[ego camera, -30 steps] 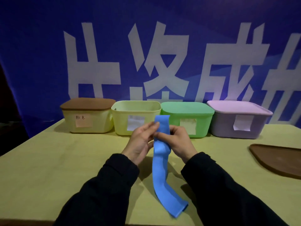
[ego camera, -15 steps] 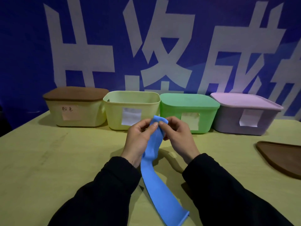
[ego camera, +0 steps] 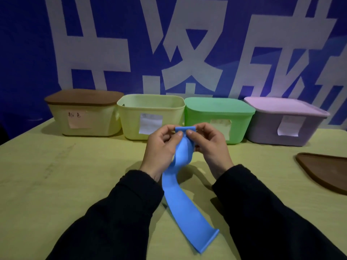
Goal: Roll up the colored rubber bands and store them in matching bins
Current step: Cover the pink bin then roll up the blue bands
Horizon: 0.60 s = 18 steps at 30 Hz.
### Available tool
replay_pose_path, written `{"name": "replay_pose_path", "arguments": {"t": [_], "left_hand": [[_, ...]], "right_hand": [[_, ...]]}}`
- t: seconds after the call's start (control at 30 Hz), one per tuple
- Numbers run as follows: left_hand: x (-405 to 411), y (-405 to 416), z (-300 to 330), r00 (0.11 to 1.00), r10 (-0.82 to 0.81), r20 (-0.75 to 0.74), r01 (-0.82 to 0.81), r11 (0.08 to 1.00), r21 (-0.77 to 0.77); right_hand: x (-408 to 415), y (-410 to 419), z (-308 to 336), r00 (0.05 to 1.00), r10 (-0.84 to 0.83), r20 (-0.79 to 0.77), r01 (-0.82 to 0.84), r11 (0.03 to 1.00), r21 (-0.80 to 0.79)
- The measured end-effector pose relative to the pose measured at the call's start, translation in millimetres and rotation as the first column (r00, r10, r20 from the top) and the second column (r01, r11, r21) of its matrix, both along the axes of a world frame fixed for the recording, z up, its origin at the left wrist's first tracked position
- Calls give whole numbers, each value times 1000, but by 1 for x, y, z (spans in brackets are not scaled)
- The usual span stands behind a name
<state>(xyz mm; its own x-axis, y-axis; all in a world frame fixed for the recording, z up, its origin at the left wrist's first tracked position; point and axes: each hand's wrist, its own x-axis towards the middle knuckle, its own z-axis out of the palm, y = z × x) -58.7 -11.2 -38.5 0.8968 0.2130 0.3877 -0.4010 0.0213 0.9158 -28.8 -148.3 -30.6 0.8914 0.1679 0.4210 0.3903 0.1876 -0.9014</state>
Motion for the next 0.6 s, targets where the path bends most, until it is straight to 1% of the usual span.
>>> {"name": "replay_pose_path", "arguments": {"t": [0.1,0.2,0.3,0.37,0.5,0.6], "left_hand": [[-4,-1,5,999,43,0,-43,999,1],[-7,0,5,999,33,-16,-33,999,-7],[-6,-1,4,999,42,18,-42,999,9],[-6,0,3,998,51,33,-52,998,34],[-5,1,3,999,34,39,-35,999,25],[-4,0,1,996,48,81,-55,995,85]], "right_hand": [[-5,2,1,1000,-2,-10,2,1000,-20],[-8,1,-1,1000,26,-16,-26,1000,4],[-7,0,-3,996,82,-40,-81,996,21],[-7,1,-2,995,89,-45,-89,996,11],[-7,-2,0,1000,17,-21,-18,999,-34],[-5,-3,-2,999,-23,42,26,997,-75]]}}
